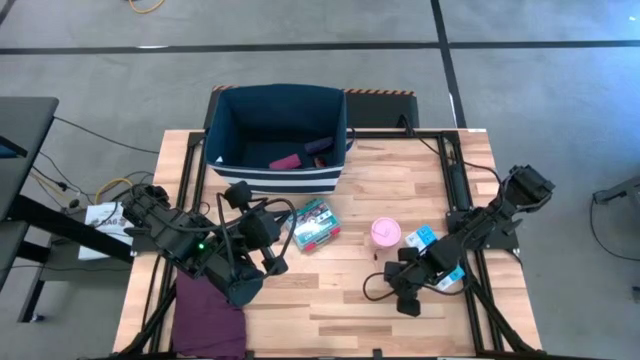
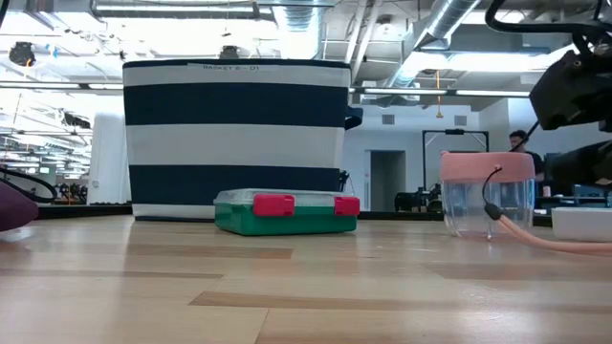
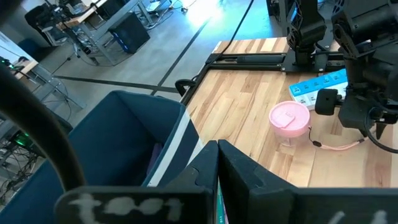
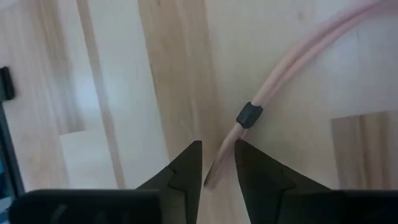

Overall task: Pick & place medical supplies in basket/bin
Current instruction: Put the pink container into the blue bin

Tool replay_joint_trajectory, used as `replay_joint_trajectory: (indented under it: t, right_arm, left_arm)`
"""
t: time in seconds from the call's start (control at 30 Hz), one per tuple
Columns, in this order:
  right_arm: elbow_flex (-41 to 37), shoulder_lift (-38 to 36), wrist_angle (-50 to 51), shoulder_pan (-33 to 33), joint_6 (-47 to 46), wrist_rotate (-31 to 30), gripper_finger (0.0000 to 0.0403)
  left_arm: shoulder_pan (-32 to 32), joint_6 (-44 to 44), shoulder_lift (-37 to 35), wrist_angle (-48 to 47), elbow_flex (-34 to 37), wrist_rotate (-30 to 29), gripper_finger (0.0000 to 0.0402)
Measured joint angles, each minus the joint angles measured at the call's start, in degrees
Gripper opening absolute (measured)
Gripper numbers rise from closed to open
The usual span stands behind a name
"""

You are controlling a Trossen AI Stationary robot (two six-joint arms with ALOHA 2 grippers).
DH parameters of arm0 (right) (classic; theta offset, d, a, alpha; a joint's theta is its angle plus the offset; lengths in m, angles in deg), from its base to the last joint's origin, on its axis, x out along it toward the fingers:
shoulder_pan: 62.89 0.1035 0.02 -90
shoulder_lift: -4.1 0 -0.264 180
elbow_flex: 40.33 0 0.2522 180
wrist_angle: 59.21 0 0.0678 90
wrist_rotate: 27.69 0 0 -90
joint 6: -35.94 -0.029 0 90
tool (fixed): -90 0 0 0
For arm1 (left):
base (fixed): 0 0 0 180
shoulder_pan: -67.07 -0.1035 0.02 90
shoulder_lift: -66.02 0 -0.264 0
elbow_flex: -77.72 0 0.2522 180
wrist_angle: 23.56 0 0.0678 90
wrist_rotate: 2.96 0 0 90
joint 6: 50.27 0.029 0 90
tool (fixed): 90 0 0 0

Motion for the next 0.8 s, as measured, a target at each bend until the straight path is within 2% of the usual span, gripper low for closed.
replay_joint_trajectory:
  t: [0.3,0.5,0.67,0.8]
  right_arm:
    - [0.02,-0.52,1.07,-0.41,-0.92,1.19,0.0060]
    - [0.02,-0.52,1.63,-2.09,2.06,6.53,0.0059]
    - [0.02,-1.08,0.76,-4.56,5.16,13.56,0.0059]
    - [0.02,-1.63,-3.55,-7.54,6.96,19.03,0.0058]
  left_arm:
    - [-0.08,0.00,0.00,-0.01,0.00,-0.04,0.0000]
    - [-0.08,0.00,0.00,-0.01,0.00,-0.03,0.0000]
    - [-0.08,0.00,-0.01,-0.01,0.00,-0.04,0.0000]
    - [-0.08,-0.02,-0.01,-0.01,0.02,-0.03,0.0000]
